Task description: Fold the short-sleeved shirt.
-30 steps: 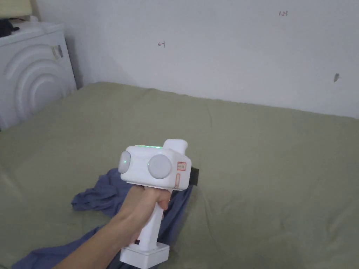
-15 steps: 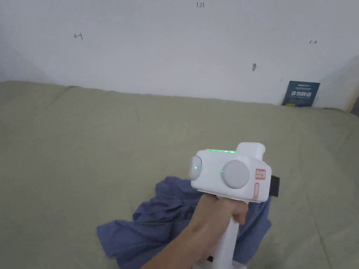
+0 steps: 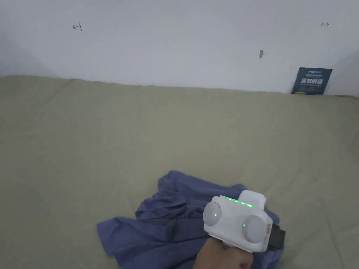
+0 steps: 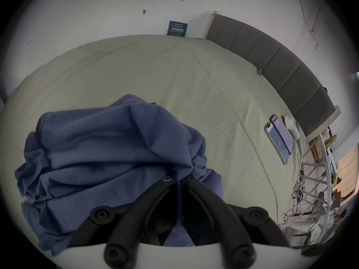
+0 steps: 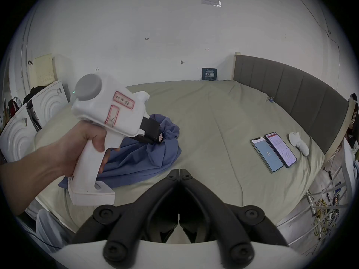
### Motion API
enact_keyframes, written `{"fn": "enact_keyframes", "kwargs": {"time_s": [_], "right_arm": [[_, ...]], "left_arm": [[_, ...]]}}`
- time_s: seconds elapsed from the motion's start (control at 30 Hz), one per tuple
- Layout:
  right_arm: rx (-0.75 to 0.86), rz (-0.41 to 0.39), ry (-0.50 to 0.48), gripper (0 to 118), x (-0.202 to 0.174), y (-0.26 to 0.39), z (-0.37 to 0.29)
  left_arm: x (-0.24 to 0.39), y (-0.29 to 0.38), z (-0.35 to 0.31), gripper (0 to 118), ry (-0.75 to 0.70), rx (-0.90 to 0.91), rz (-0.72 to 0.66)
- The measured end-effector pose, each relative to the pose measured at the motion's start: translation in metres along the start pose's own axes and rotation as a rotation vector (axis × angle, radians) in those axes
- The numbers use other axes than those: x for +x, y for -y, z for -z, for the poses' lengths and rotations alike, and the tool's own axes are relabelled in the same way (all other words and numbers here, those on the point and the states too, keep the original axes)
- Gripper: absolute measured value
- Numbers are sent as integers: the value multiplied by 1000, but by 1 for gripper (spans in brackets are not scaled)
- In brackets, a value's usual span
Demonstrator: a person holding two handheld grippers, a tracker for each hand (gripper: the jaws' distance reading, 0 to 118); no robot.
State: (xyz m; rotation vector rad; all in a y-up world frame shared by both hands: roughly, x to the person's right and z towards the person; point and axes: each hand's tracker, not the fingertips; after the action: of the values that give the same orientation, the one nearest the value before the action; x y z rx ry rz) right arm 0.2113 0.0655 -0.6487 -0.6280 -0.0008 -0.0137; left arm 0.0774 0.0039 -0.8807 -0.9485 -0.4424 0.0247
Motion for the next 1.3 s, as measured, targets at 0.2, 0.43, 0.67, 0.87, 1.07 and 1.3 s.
{"fn": "enact_keyframes", "kwargs": {"time_s": [0.2, 0.43, 0.67, 0.87, 1.07, 1.3], "right_arm": [[49, -8, -36, 0, -11, -5, -20], [82, 1, -112, 0, -36, -2, -43], [89, -33, -145, 0, -52, 8, -55], [65, -41, -151, 0, -61, 10, -47], [41, -67, -153, 0, -76, 2, -36], [-23, -78, -139, 0, -73, 6, -3]], "left_arm": [[-25, 34, -103, 114, 76, 104, -72], [-65, 135, -263, 43, 55, 203, -92], [-116, 208, -311, 0, -143, 222, -215], [-149, 214, -317, 0, -174, 236, -301], [-194, 179, -275, 0, -209, 205, -270], [-256, 124, -181, 118, -257, 34, -241]]}}
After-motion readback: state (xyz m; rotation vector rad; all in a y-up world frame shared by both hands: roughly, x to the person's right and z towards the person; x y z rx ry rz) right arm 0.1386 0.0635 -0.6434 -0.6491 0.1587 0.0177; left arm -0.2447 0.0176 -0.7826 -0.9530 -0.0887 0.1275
